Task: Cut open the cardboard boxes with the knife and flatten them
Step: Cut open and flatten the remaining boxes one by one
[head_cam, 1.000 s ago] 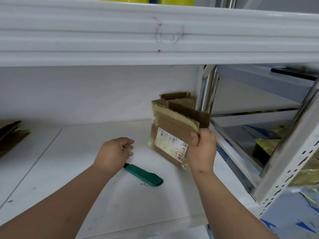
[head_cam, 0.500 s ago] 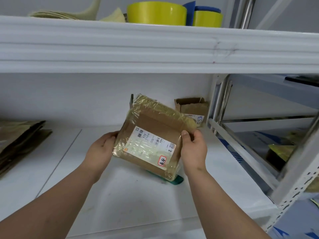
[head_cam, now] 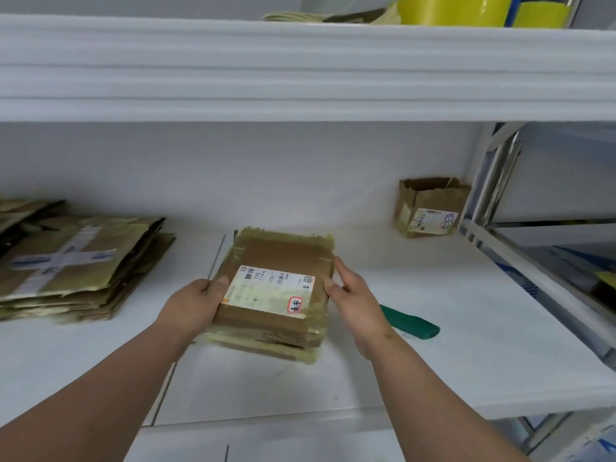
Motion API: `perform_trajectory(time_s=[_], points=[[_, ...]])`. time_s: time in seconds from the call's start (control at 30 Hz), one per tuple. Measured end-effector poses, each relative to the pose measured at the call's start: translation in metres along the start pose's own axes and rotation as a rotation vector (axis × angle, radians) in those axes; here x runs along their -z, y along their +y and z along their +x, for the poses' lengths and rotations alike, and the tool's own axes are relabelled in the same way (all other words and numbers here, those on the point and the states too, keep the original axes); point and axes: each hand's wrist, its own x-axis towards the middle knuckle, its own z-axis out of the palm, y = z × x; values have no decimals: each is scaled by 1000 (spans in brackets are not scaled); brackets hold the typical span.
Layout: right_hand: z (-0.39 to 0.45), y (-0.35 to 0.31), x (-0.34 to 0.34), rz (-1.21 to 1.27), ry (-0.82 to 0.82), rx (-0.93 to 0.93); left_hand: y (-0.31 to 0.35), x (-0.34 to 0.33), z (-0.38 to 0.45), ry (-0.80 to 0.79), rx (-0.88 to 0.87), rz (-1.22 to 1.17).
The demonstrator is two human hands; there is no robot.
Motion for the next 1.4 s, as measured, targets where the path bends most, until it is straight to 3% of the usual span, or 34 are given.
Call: perform_trajectory(time_s=[0.1, 0.23, 0.37, 0.5, 0.67, 0.77, 0.87, 1.0, 1.2, 1.4], points=[[-1, 9, -14, 6, 38, -50, -6, 1, 3, 21, -63, 102], [5, 16, -15, 116, 33, -62, 4, -6, 2, 130, -380, 319], [9, 13, -7, 172, -27, -80, 28, -20, -8, -22, -492, 729], [18, 22, 14, -192, 46, -10, 35, -30, -11, -148, -469, 854], [26, 45, 59, -951, 167, 11, 39, -39, -9, -103, -422, 877], [27, 57, 77, -1099, 100, -100, 48, -51, -9, -43, -364, 862], [30, 63, 89, -1143, 54, -43, 56, -62, -8, 2, -328, 880], [32, 63, 97, -1119, -21, 29, 63, -70, -6, 11, -334, 887], [26, 61, 87, -705, -20, 99, 66, -75, -7, -30, -354, 853], [11, 64, 83, -597, -115, 272, 73, -64, -7, -17, -368, 827]])
